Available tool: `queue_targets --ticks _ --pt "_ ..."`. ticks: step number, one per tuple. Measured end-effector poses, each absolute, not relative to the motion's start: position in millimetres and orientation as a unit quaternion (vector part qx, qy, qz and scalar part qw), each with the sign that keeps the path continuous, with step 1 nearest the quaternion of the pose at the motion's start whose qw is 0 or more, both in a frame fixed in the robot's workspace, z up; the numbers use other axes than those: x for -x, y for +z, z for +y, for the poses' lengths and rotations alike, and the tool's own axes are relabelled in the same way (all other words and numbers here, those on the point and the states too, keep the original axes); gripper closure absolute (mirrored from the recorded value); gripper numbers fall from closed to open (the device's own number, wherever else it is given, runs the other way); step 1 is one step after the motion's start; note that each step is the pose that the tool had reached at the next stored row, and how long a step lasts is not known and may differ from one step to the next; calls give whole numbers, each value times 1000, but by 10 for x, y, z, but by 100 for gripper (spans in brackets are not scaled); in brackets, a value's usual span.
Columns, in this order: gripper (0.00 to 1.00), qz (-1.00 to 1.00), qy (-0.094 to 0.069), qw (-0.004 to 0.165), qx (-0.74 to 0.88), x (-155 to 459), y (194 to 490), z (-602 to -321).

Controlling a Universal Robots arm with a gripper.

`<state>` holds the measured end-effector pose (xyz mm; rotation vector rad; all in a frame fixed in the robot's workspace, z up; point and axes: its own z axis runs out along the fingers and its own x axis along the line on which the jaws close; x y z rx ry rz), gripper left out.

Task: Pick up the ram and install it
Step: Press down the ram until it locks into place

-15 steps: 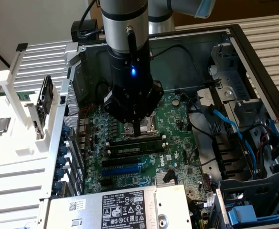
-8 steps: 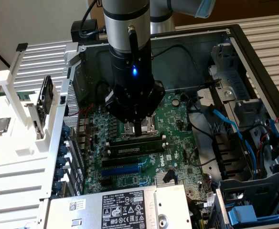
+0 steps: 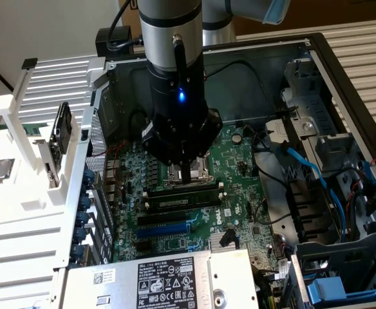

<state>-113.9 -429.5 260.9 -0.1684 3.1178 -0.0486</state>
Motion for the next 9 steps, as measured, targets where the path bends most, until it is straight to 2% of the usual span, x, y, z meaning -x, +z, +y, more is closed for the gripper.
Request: queue_targets --ticks 9 --pt "90 998 -18 9 54 1140 2608 -4233"
